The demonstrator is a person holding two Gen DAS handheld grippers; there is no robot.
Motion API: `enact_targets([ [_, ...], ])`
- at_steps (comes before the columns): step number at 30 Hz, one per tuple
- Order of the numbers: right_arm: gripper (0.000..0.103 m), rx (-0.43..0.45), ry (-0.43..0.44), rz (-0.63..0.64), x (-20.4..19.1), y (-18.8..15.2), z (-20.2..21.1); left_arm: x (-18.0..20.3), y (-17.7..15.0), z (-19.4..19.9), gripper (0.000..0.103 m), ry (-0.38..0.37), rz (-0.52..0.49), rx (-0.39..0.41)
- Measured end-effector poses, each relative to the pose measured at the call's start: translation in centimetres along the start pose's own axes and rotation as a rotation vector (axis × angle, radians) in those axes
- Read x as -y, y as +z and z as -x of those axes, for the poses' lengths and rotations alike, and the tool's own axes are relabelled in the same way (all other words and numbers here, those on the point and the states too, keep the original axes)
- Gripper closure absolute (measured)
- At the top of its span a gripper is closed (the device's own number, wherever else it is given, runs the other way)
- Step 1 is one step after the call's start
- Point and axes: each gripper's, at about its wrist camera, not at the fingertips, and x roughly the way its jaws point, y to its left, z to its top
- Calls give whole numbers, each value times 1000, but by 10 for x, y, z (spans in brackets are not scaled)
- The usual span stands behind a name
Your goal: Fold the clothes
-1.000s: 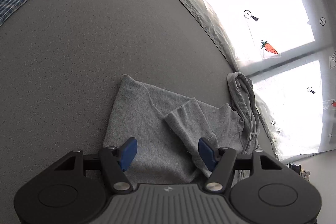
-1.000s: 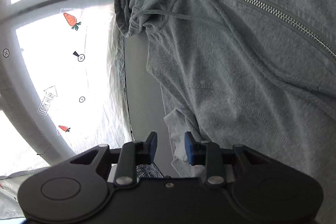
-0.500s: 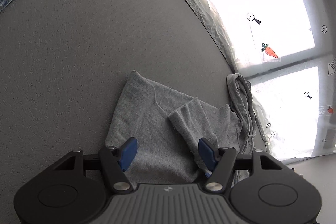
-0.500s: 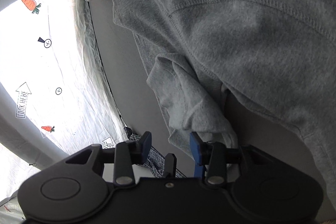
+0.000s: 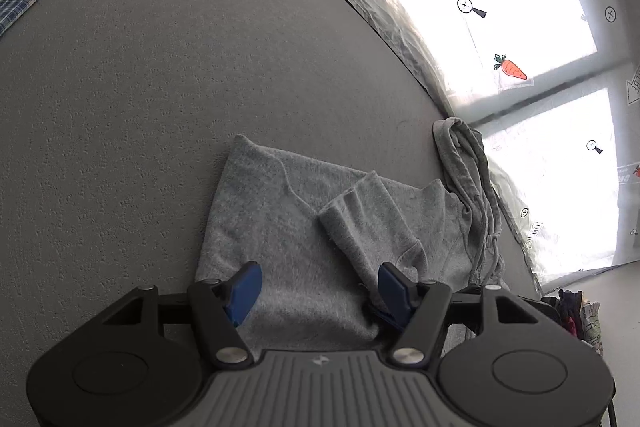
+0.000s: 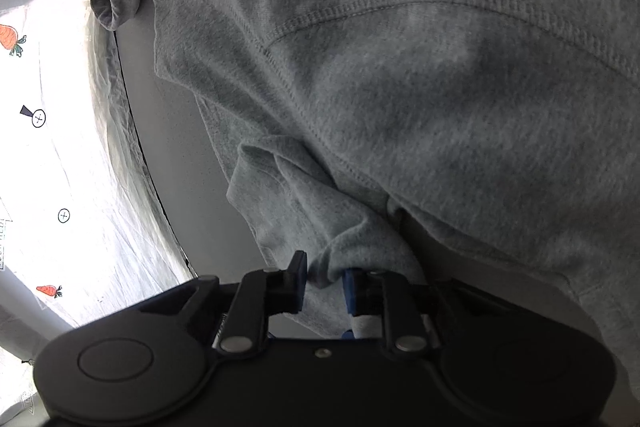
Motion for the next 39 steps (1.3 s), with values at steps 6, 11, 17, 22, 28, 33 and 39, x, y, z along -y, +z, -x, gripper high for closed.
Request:
enact_targets([
  [6, 94, -6, 53, 102, -11, 4, 15, 34, -9, 5, 37, 94, -165, 32],
  [11, 95, 29, 209, 101, -23, 18, 57, 66, -25, 22, 37, 86, -224, 85],
  [17, 96, 151, 363, 74, -17, 62, 142, 107, -59, 30, 37, 72, -281, 100],
  [22, 96, 252, 462, 64, 17, 105, 224, 139, -93, 26, 37, 65, -283, 103],
  [28, 96, 409, 500, 64, 52, 186, 314, 166, -134, 5, 37, 88, -248, 101],
  [33, 86, 400, 408, -141, 99, 253, 331, 169, -148, -23, 37, 176, -155, 96],
  [39, 83, 344, 329, -151, 123, 275, 324, 164, -137, -36, 37, 248, -67, 147],
])
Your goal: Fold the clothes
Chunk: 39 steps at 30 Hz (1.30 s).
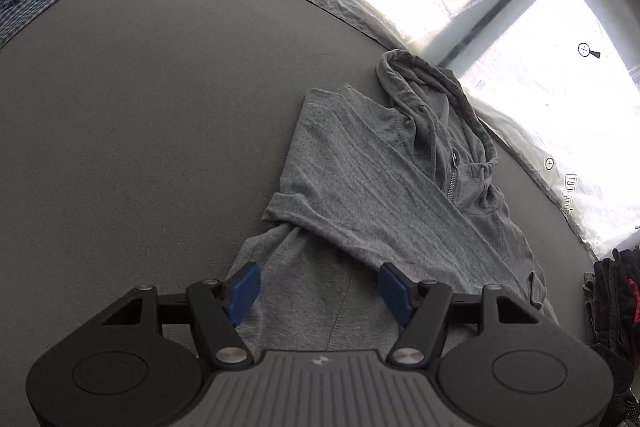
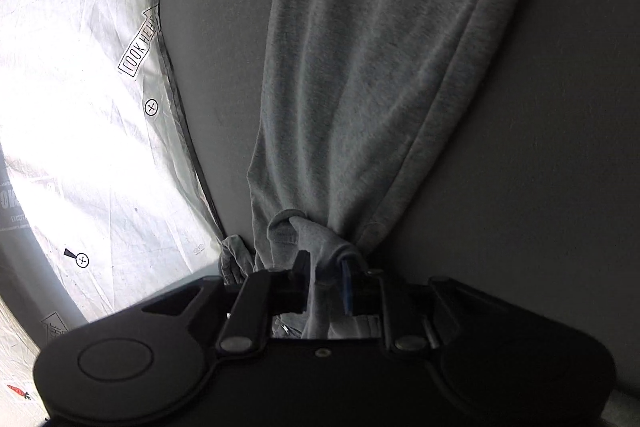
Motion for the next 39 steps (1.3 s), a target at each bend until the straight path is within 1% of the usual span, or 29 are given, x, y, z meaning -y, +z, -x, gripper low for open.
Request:
enact_targets([
  [2, 78, -14, -20, 60, -9, 3, -1, 1, 8, -4, 37, 28, -11, 16],
  [4, 73, -25, 14, 95, -14, 11, 2, -1, 14, -10, 36, 49, -18, 23],
  [6, 65, -29, 65, 72, -16, 16, 2, -3, 20, -19, 36, 74, -12, 6],
  [8, 64, -21, 113, 10, -14, 21, 2, -3, 25, -29, 36, 93, -22, -22],
  [10, 63, 25, 152, -22, -14, 26, 6, 0, 29, -35, 36, 116, -60, -40],
  [12, 58, 78, 192, -55, -12, 31, 14, 5, 31, -42, 36, 137, -100, -54],
  [14, 57, 122, 233, -91, -6, 36, 24, 9, 33, -49, 35, 156, -140, -67],
  [15, 56, 151, 205, -44, -9, 38, 31, 11, 34, -53, 35, 168, -158, -72],
  [17, 56, 210, 142, 56, -15, 41, 44, 15, 34, -59, 32, 195, -191, -81],
  [19, 53, 271, -8, 311, -39, 28, 49, 19, 37, -65, 30, 212, -227, -82],
  [20, 49, 296, -115, 491, -50, 16, 44, 21, 38, -67, 29, 217, -245, -82],
  [21, 41, 319, -225, 673, -61, 4, 38, 23, 39, -68, 25, 225, -262, -80],
  [23, 35, 355, -342, 942, -71, -22, 22, 28, 40, -73, 21, 249, -298, -74],
  [25, 30, 388, -456, 1209, -80, -48, 5, 30, 40, -80, 18, 277, -310, -82],
  [26, 28, 384, -481, 1274, -82, -56, -3, 29, 40, -83, 18, 286, -305, -91],
  [28, 24, 381, -525, 1402, -80, -73, -14, 27, 37, -86, 12, 300, -296, -82],
  [30, 17, 385, -566, 1534, -76, -92, -21, 23, 36, -87, 3, 311, -293, -79],
  [31, 17, 393, -579, 1579, -76, -96, -23, 20, 35, -88, 0, 310, -292, -81],
  [34, 17, 421, -622, 1731, -78, -119, -22, 18, 34, -88, 0, 297, -312, -71],
  [37, 17, 436, -620, 1819, -81, -133, -16, 19, 32, -88, 0, 297, -314, -58],
  [39, 17, 419, -600, 1863, -83, -138, -14, 19, 31, -88, 0, 297, -315, -49],
])
